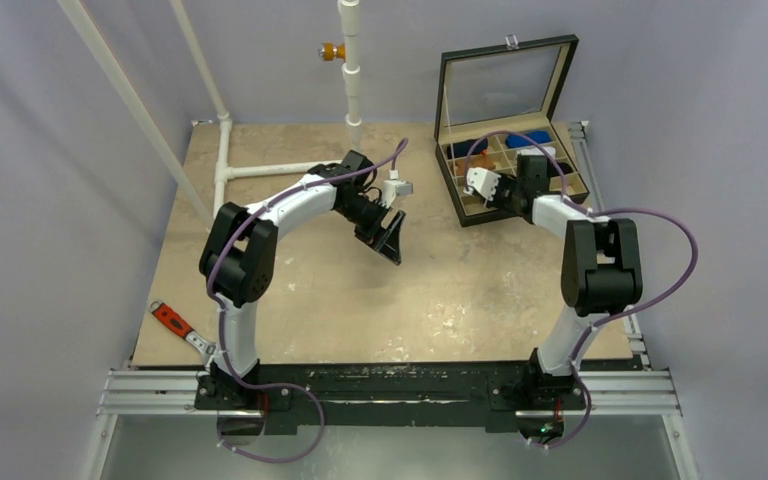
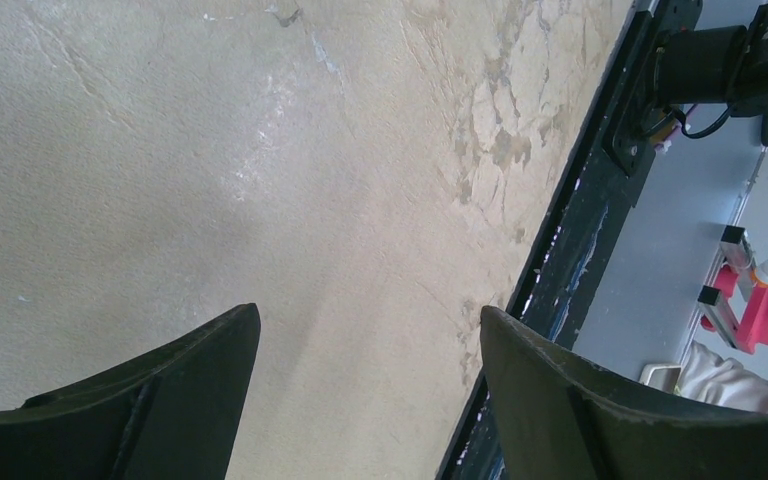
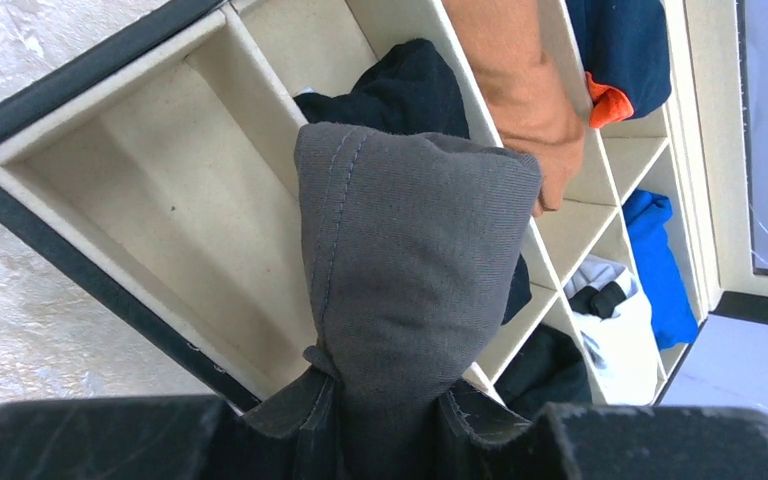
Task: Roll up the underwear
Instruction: Move the storage box to the center of the board.
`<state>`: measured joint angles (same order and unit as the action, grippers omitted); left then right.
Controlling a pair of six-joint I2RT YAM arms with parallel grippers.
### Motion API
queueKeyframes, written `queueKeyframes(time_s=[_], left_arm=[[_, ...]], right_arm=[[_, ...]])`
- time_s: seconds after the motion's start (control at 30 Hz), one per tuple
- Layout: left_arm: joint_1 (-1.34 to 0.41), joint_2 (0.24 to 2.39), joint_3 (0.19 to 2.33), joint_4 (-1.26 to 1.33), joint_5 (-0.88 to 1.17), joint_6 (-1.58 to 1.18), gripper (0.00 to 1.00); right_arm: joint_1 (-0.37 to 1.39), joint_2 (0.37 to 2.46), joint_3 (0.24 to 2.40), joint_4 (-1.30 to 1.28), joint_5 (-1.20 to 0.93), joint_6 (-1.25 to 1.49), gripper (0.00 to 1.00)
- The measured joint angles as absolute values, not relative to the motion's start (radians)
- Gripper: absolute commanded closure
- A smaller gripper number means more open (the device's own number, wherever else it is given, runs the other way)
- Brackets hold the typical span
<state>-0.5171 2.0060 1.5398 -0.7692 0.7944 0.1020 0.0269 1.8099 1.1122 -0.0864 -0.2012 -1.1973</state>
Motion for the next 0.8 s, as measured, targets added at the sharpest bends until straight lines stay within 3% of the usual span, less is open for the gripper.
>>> queueKeyframes(time_s=[0.4,0.8], left_arm=[[-0.491,2.006,1.54,-0.781,0.789,0.117,0.21],[-0.418,1.986,1.539,-0.818,0.789,0.136,0.21]], right_arm=[[0.041,1.726,1.005,-0.027,-0.228,-1.23,1.0],[0.175,1.693,0.974,-0.037,-0.226,-1.206,1.0]])
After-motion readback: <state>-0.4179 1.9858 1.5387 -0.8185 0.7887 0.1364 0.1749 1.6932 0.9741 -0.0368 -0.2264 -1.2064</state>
